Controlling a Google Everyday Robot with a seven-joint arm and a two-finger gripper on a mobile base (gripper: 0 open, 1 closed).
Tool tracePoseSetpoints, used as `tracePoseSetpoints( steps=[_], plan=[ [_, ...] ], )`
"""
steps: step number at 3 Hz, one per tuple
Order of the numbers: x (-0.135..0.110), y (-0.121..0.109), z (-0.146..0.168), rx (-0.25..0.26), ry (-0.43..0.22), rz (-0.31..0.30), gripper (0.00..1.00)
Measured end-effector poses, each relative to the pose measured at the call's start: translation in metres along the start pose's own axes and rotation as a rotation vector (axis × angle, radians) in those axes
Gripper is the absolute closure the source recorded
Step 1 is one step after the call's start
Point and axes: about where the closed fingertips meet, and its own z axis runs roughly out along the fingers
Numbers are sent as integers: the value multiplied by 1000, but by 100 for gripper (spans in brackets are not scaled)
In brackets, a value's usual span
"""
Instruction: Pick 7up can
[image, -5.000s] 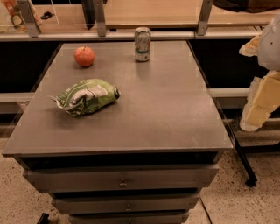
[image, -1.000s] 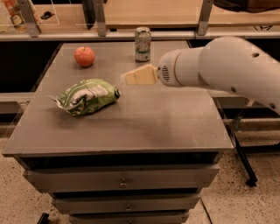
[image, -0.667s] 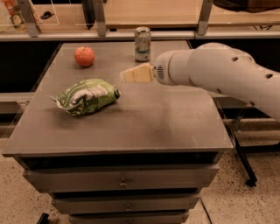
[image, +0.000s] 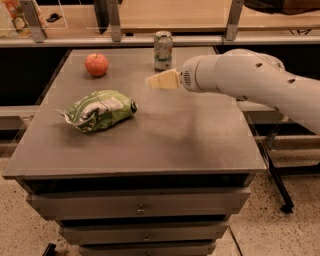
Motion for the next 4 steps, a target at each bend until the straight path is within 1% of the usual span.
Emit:
tracePoseSetpoints(
  steps=[1, 2, 3, 4],
  plan=[
    [2, -19, 7, -2, 11, -6, 0],
    [-14, -46, 28, -27, -14, -43, 0],
    [-14, -46, 28, -27, -14, -43, 0],
    [-24, -42, 36, -58, -36, -73, 0]
  ],
)
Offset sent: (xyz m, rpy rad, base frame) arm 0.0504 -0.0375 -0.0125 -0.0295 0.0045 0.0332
